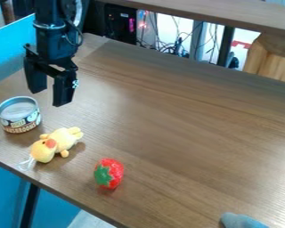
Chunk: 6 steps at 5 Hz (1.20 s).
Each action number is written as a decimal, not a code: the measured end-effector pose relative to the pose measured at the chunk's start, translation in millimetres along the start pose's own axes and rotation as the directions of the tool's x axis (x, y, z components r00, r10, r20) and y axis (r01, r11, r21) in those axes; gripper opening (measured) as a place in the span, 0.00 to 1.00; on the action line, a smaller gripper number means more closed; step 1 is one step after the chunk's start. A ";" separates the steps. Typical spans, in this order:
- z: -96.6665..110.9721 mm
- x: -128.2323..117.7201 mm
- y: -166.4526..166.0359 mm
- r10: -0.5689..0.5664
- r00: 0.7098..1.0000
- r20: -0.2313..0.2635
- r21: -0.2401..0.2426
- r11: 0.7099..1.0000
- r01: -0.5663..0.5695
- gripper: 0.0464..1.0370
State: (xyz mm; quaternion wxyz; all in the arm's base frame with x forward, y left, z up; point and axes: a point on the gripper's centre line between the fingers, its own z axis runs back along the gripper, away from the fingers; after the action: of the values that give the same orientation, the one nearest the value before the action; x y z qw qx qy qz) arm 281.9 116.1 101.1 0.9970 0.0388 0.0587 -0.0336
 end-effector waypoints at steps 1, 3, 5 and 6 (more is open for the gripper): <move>-9.9 -1.8 -1.5 -0.003 1.000 -0.030 -0.013 1.000 0.002 0.96; -20.1 -34.3 38.8 -0.043 0.997 -0.061 0.056 0.997 0.047 0.96; -40.6 -58.7 71.0 0.046 0.977 -0.210 0.115 0.993 -0.022 0.96; -53.6 -61.0 75.0 0.078 0.962 -0.262 0.134 0.990 -0.044 0.96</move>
State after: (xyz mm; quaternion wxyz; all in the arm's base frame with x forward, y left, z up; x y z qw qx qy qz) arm 220.7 198.9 60.8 0.9761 0.1079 0.1886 -0.0010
